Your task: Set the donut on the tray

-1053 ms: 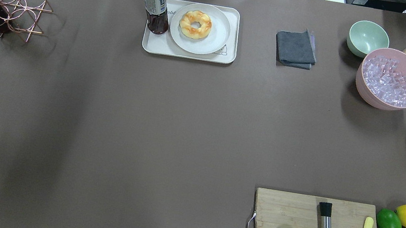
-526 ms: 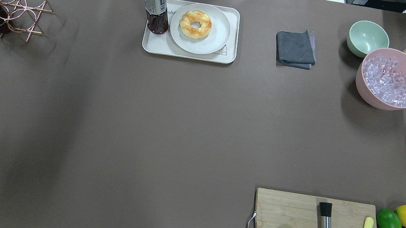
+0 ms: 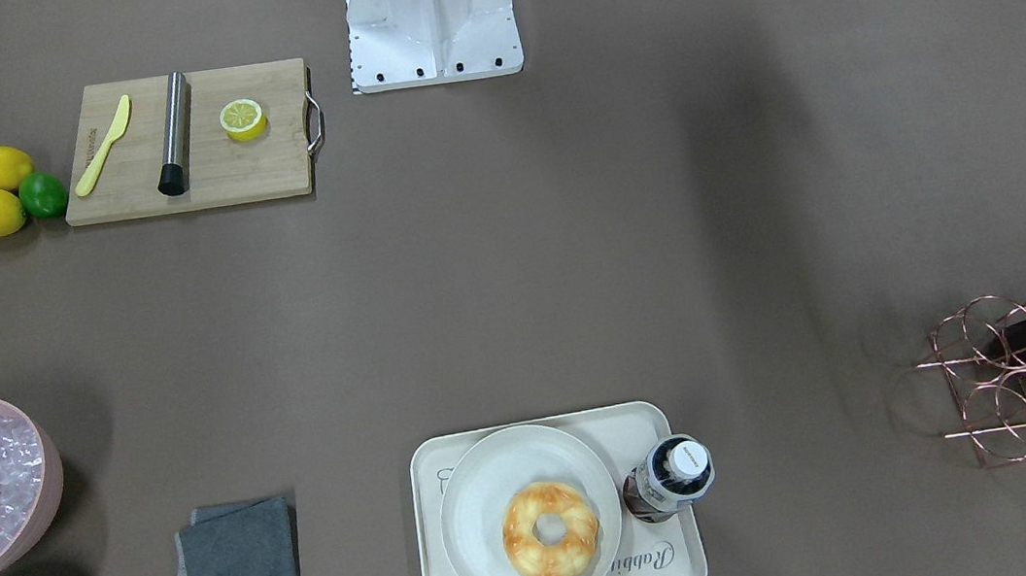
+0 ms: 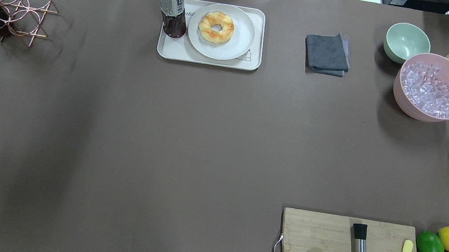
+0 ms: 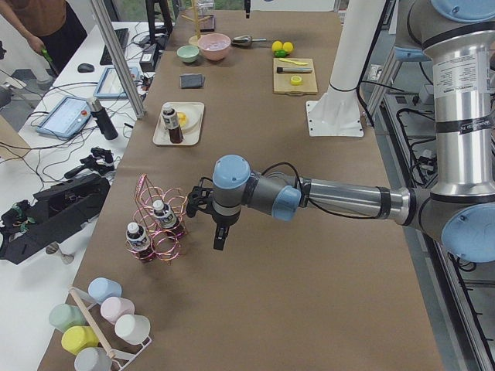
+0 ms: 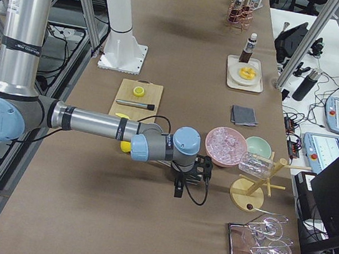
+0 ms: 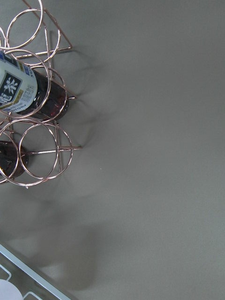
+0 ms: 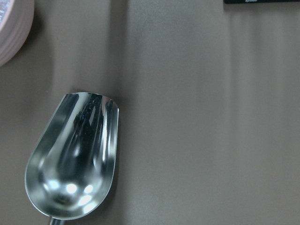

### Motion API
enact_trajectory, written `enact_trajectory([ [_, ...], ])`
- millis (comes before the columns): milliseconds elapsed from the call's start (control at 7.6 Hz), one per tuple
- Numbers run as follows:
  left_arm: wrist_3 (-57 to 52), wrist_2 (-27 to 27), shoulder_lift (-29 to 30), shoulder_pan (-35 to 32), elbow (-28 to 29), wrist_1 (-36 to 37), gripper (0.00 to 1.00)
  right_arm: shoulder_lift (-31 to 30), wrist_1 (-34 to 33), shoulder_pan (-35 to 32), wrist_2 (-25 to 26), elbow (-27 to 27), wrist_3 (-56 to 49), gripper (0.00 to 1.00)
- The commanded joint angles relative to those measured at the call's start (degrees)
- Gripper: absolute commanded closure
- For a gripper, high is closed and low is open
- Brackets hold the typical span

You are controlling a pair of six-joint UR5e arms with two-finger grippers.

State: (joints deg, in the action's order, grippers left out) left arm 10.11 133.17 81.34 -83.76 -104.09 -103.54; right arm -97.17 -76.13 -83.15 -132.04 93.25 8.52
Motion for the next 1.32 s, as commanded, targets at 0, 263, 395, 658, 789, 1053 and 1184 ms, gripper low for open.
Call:
enact_trajectory([
  [0,0.00,-0.02,-0.04,0.00,-0.06,0.00,0.02,0.14,0.02,0.00,0.03,0.00,0.01,0.00],
  [263,0.09,-0.11,0.04,-0.09,-0.06,0.00,0.02,0.14,0.02,0.00,0.03,0.00,0.01,0.00],
  [395,0.17,0.24,-0.22,-0.26,-0.15,0.00,0.02,0.05,0.02,0.00,0.03,0.09,0.01,0.00],
  [658,0.00,-0.37,-0.13,-0.53,-0.32,-0.26,0.02,0.23,0.02,0.00,-0.06,0.09,0.01,0.00],
  [789,0.09,-0.46,-0.13,-0.44,-0.33,-0.26,0.02,0.23,0.02,0.00,-0.06,0.09,0.01,0.00],
  [1053,0.26,-0.46,-0.22,-0.44,-0.24,-0.26,0.02,0.23,0.02,-0.09,-0.06,0.09,0.09,0.00],
  [1184,0.26,-0.46,-0.22,-0.53,-0.15,-0.26,0.02,0.32,0.02,-0.09,-0.06,0.09,0.09,0.00],
])
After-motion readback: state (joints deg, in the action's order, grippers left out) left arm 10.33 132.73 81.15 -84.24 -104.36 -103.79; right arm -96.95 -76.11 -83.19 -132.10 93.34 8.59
